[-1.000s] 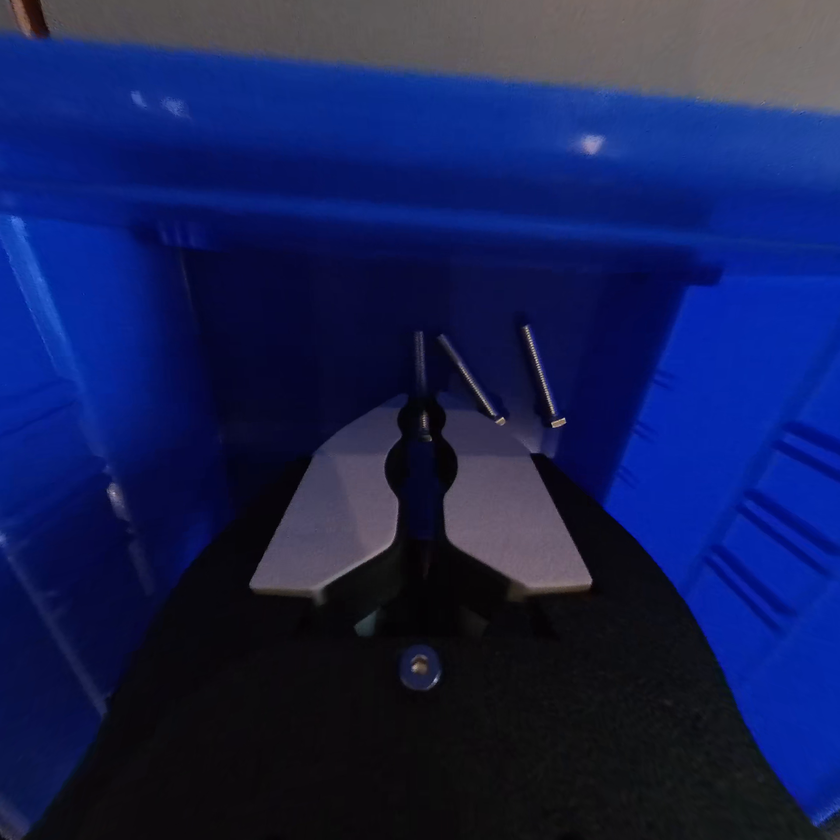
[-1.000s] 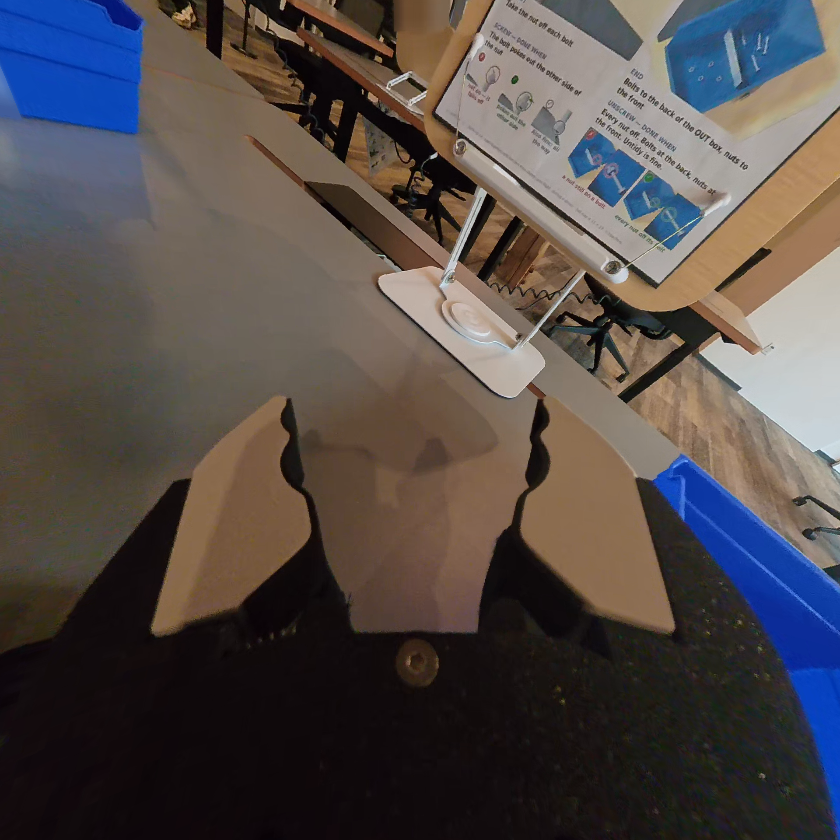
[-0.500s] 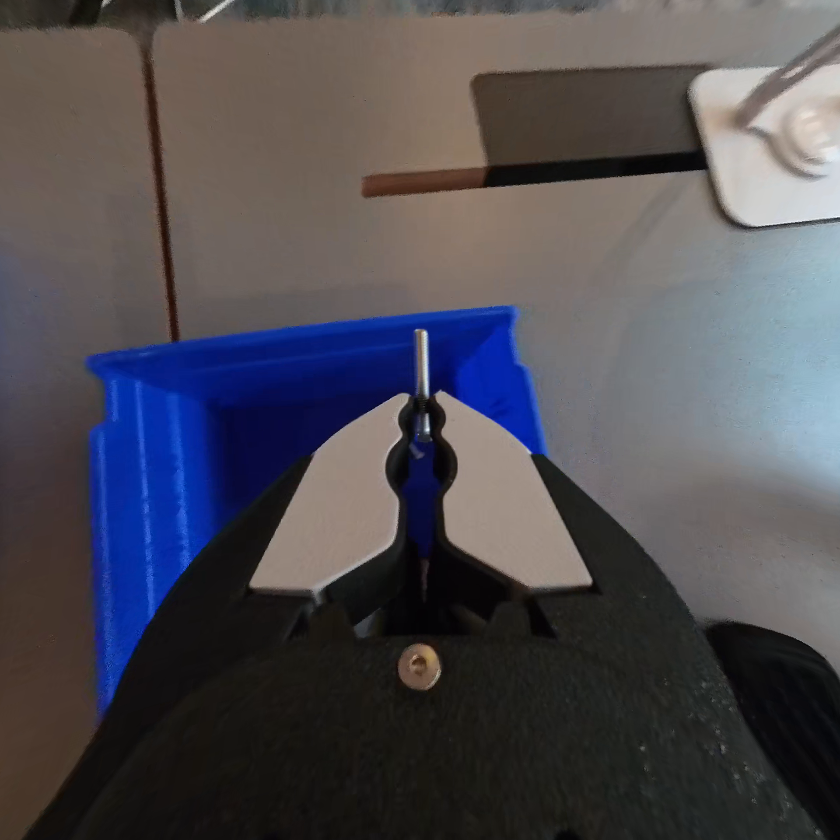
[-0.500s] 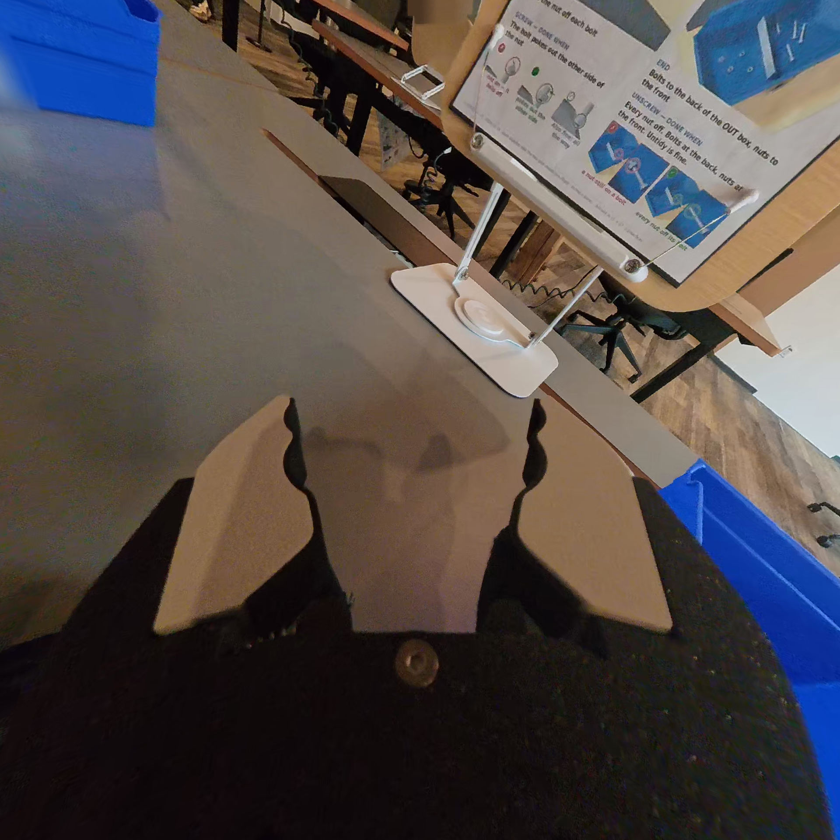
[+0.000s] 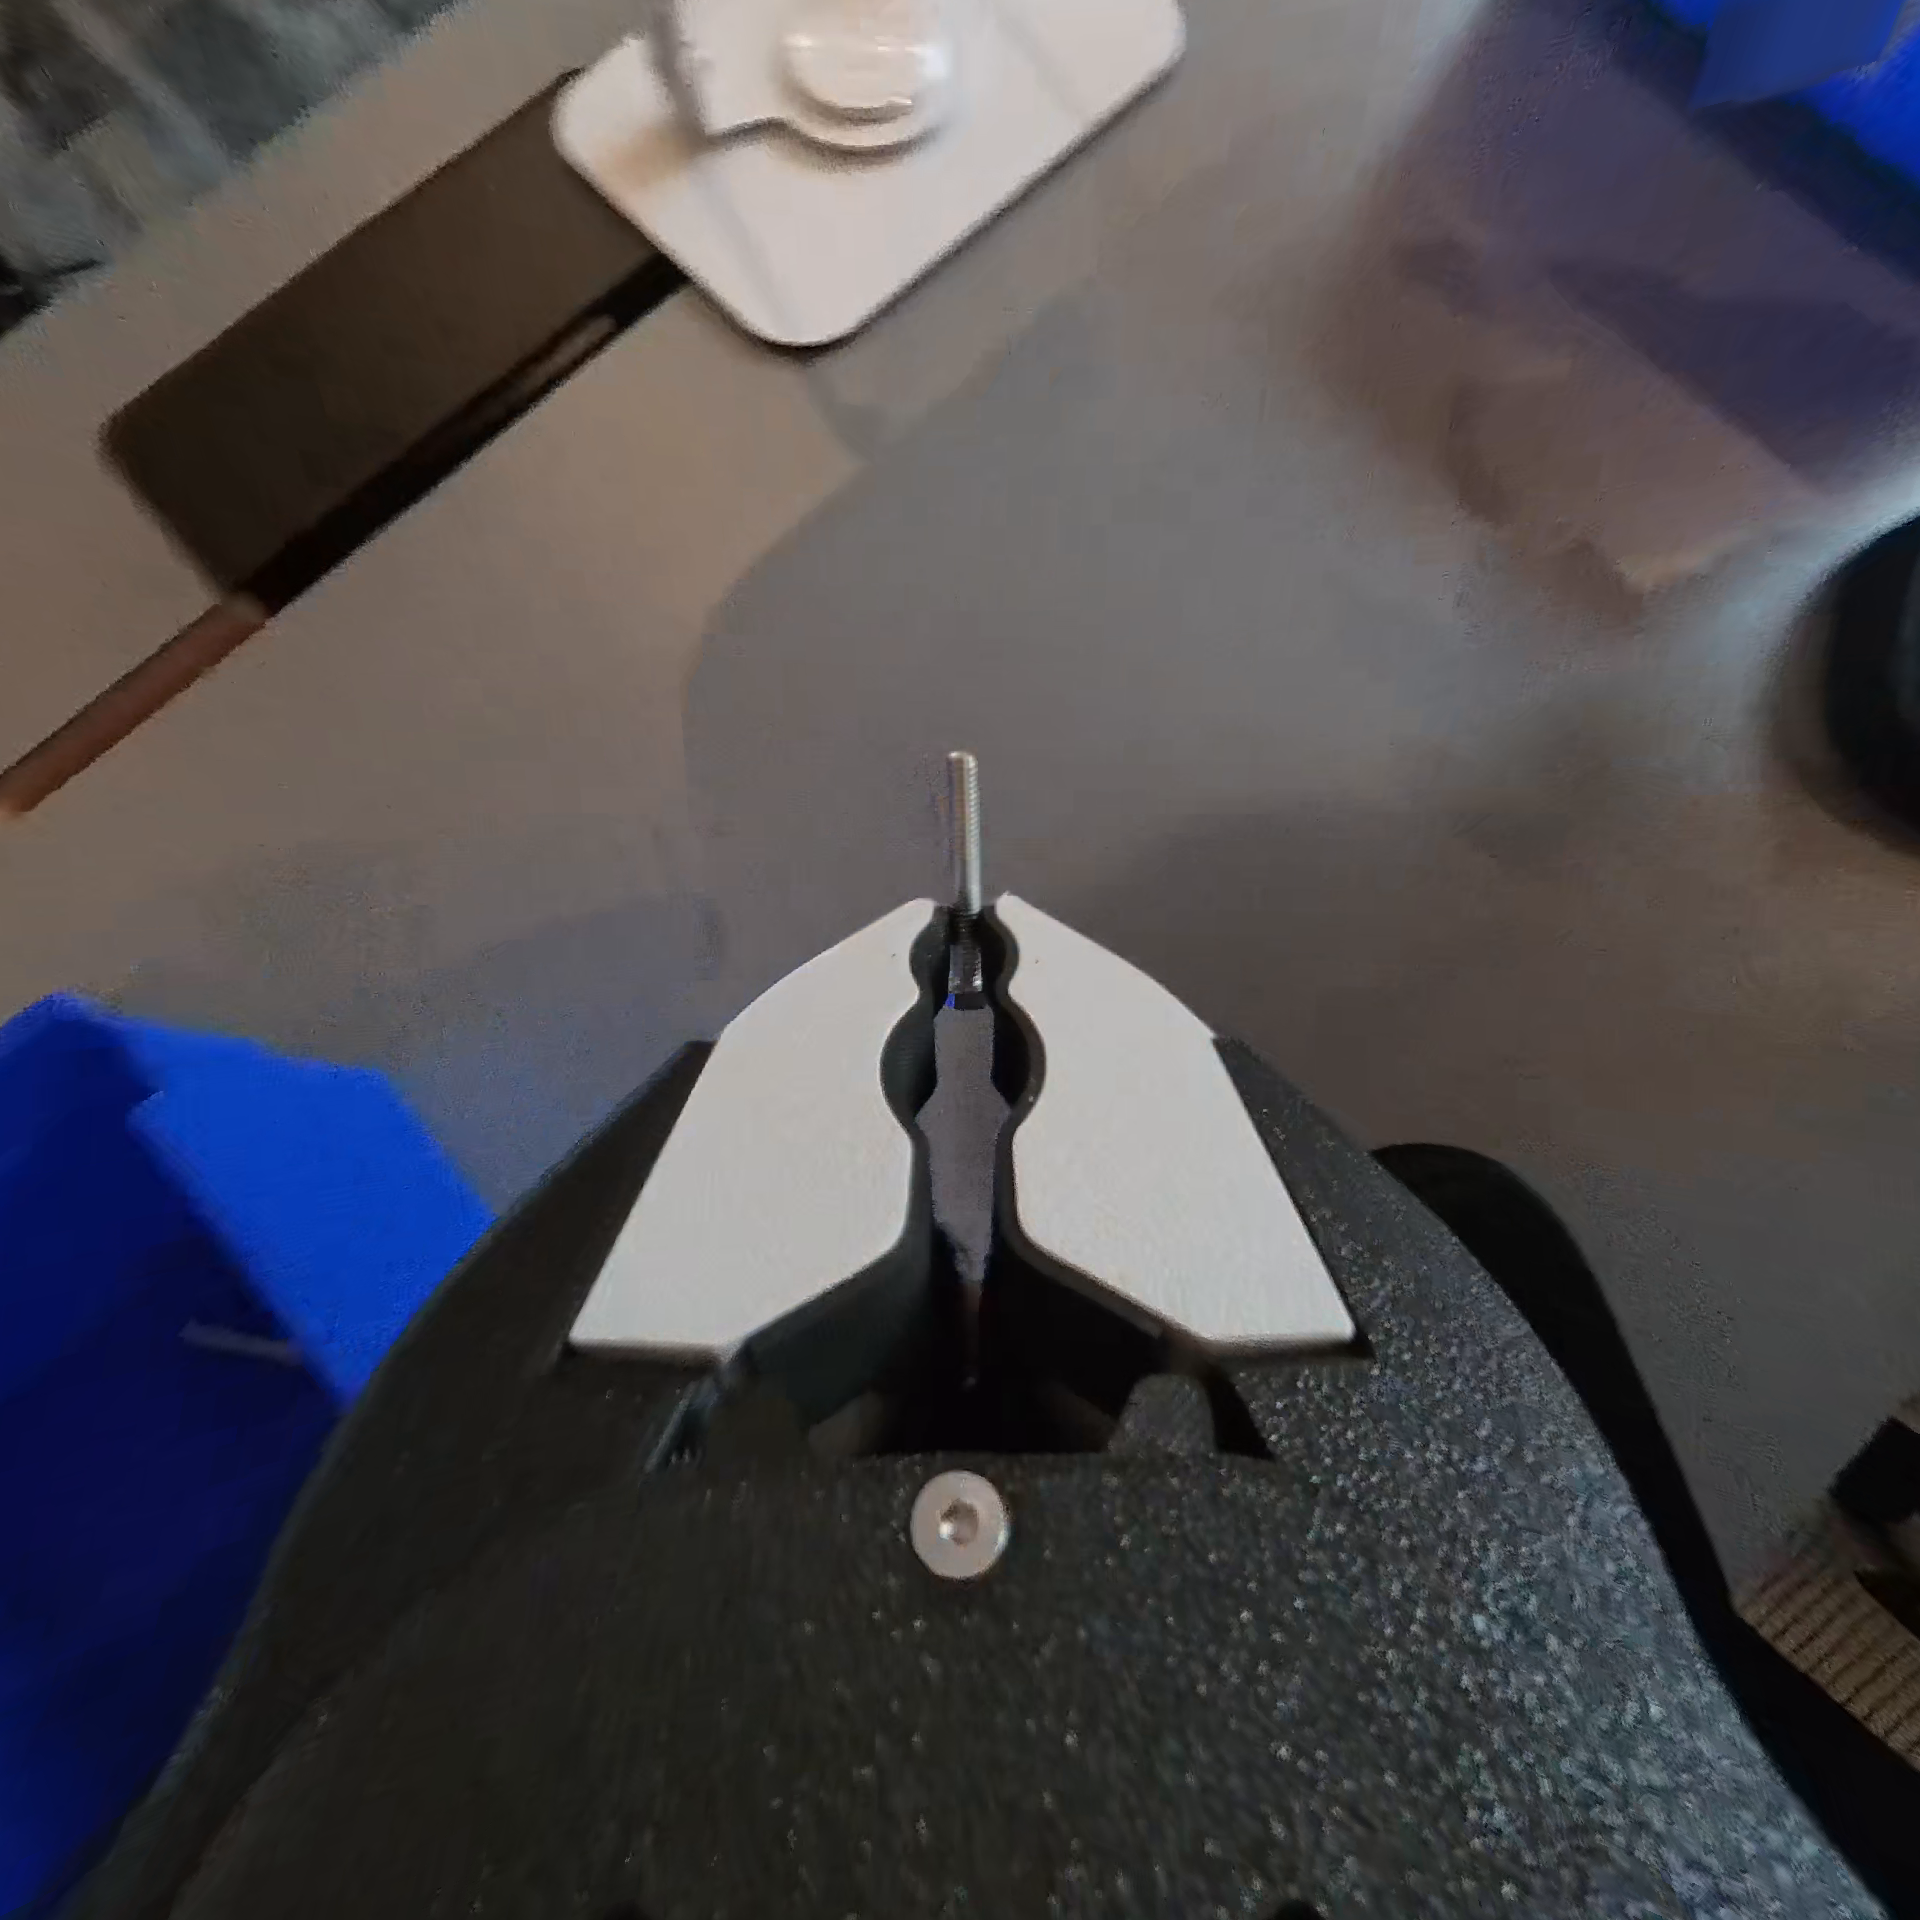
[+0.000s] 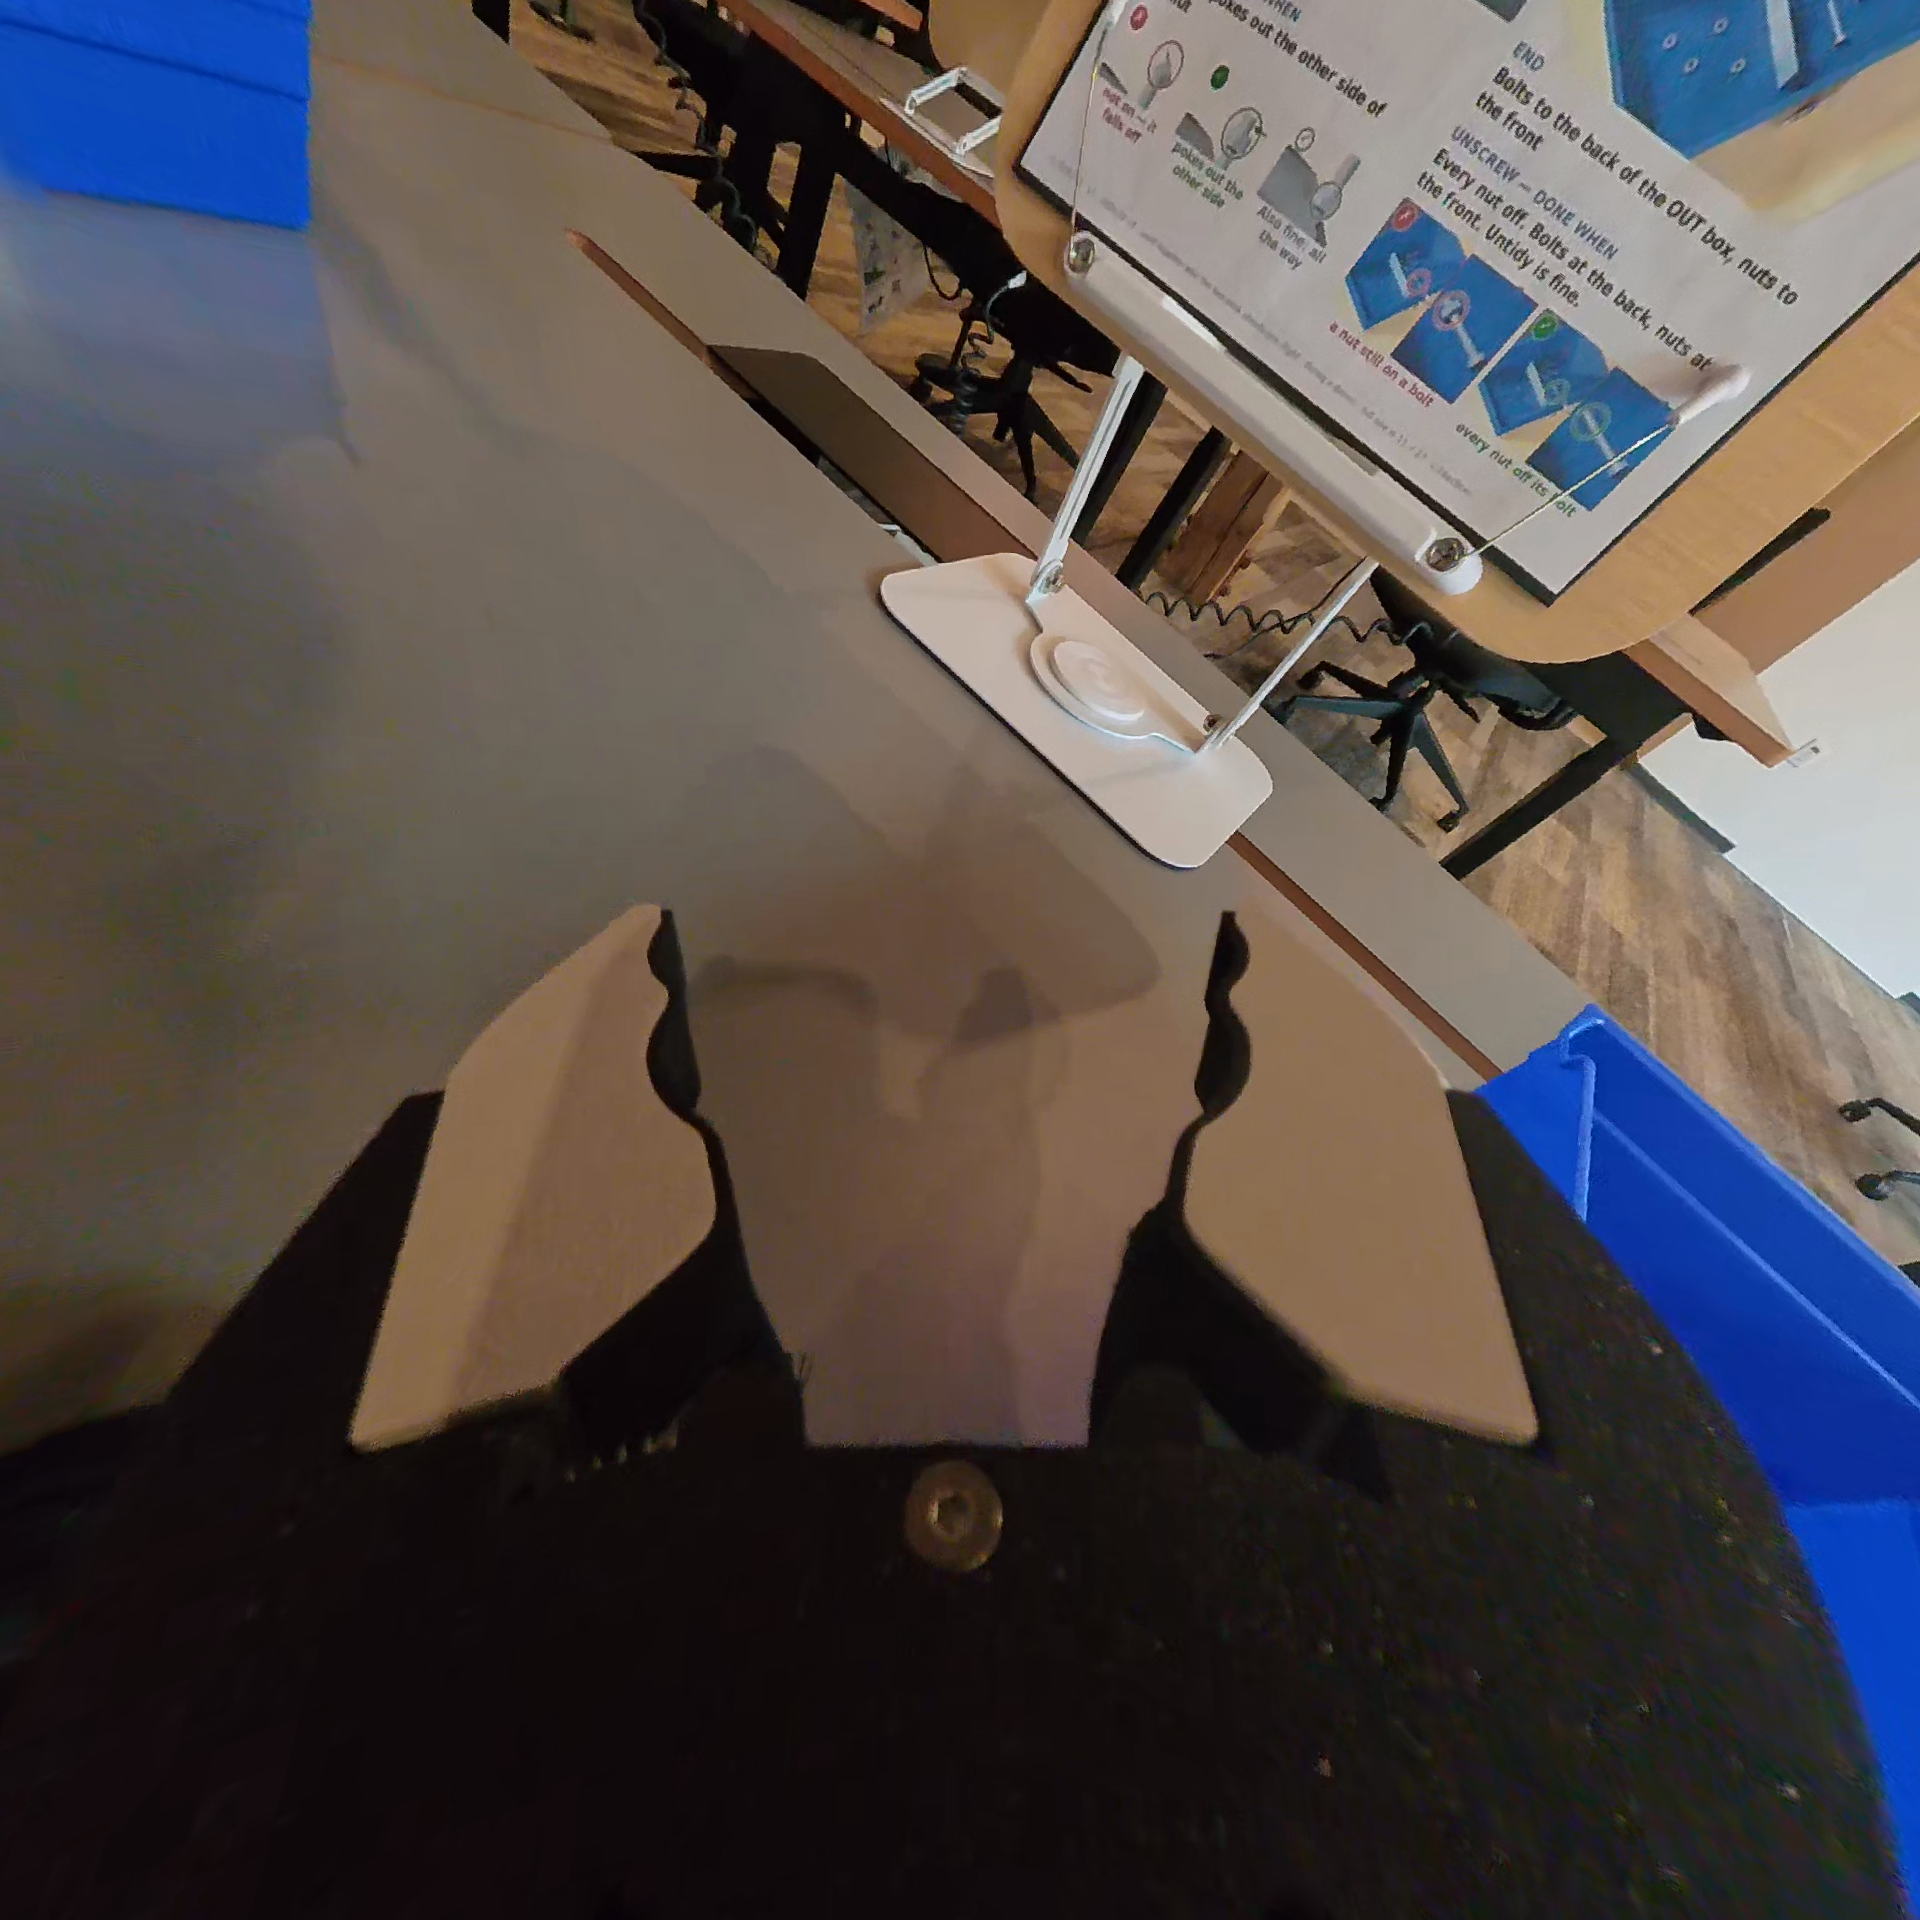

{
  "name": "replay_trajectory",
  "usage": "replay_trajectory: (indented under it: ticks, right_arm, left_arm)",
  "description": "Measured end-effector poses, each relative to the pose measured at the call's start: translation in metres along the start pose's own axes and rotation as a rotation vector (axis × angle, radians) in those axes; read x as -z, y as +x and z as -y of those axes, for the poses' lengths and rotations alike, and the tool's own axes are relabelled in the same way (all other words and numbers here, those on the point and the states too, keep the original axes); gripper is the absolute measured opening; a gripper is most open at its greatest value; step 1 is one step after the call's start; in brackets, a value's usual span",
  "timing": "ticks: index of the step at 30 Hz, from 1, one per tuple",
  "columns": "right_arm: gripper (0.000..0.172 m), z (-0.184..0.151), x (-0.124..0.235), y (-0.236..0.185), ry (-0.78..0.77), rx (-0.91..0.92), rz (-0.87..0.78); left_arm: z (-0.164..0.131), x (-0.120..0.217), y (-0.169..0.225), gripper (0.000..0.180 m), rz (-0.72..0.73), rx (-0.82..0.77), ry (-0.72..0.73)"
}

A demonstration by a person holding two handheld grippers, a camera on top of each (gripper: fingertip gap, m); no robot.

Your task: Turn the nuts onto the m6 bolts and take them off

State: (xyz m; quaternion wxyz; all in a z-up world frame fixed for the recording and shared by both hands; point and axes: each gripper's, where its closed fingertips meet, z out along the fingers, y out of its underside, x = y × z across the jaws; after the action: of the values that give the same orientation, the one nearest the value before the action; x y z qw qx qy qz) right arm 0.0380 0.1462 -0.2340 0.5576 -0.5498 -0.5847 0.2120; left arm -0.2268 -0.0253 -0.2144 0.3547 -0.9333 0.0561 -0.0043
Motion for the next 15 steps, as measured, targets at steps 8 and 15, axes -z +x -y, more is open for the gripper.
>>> replay_trajectory:
  ticks: [8, 15]
  right_arm:
    - [0.096, -0.006, -0.002, -0.002, -0.045, 0.037, 0.001]
    - [0.097, -0.010, -0.003, -0.003, -0.069, 0.054, 0.005]
  left_arm:
    - [-0.021, -0.057, 0.084, 0.005, -0.013, -0.100, -0.159]
    - [-0.056, -0.080, 0.108, 0.005, 0.052, -0.068, -0.339]
